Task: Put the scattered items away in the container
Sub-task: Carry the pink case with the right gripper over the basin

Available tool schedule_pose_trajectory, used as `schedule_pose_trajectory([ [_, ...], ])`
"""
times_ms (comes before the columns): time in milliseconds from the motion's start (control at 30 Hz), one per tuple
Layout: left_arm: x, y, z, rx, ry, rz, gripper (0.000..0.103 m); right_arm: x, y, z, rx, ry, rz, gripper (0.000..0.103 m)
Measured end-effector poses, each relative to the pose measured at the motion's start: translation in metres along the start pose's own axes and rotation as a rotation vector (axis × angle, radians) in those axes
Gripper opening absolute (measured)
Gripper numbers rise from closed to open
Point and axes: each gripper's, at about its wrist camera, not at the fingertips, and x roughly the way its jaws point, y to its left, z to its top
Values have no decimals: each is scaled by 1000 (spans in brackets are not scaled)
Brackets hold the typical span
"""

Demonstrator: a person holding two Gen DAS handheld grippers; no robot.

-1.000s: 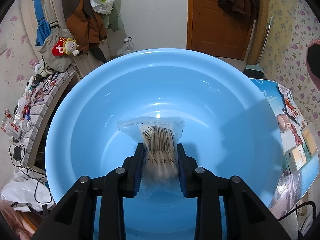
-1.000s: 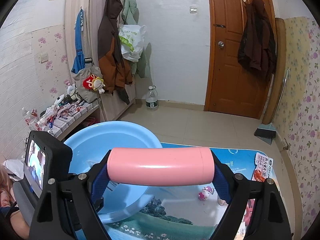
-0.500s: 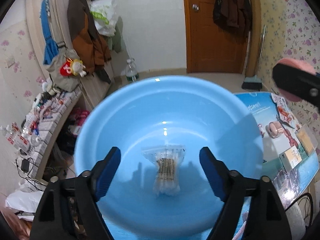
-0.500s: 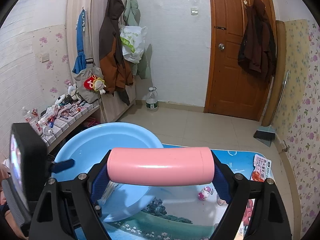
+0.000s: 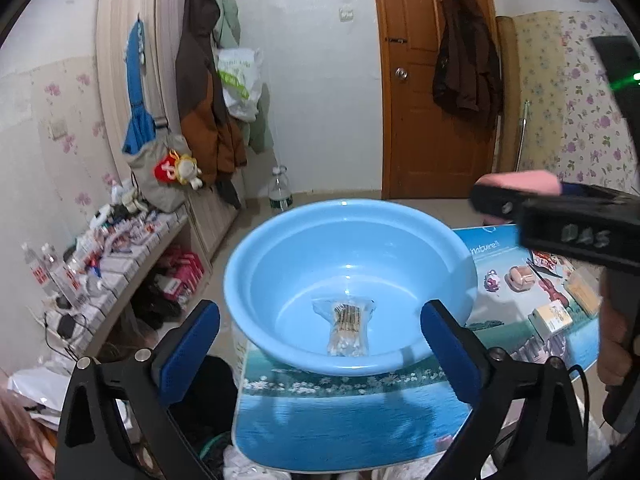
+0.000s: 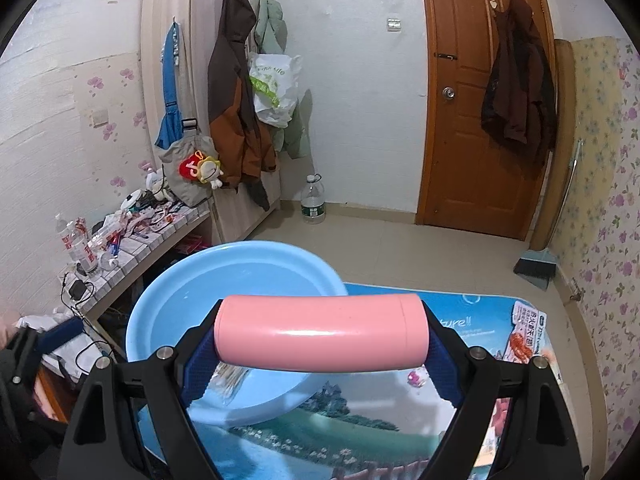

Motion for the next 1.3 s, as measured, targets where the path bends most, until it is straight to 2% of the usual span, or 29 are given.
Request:
schedule_pose_trajectory([
  [333, 5, 22, -5, -43, 19, 36, 103, 25, 23, -11, -45, 63, 10, 88],
  [700, 31, 52, -17, -117, 69, 52, 103, 92, 47, -20, -105, 196, 26, 88],
  [1000, 41, 58, -17, -125, 76, 47, 103, 126, 71, -20, -208, 272, 56, 88],
  [1300, 46, 60, -20, -136, 88, 39, 103, 146, 78, -31, -209, 352, 61, 88],
])
